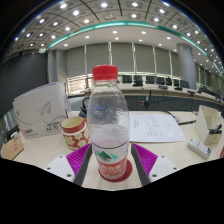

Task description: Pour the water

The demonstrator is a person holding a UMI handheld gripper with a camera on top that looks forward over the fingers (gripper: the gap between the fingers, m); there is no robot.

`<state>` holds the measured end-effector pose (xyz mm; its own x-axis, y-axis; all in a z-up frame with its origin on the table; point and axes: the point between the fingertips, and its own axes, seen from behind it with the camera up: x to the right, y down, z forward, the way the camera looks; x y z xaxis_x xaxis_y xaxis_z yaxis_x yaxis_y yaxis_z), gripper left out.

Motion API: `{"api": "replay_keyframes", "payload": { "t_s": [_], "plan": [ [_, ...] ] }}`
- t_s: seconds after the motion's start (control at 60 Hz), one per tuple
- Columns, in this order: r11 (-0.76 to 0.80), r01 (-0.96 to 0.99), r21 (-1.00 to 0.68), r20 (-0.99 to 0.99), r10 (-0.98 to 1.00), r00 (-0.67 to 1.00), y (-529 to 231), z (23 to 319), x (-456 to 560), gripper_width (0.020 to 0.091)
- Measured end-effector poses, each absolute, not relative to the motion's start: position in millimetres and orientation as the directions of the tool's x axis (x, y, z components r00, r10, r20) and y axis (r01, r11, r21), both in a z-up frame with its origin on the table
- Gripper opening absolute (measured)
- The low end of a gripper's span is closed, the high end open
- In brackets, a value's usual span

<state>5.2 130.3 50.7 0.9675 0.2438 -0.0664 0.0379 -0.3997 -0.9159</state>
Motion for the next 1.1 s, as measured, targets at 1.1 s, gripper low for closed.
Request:
{"api": "replay_keyframes", "payload": {
  "t_s": [1.1],
  "plan": [
    [-0.581,0.091,-0.809,0.098,0.020,0.995,-273,224,-63,0.0859]
  ]
}}
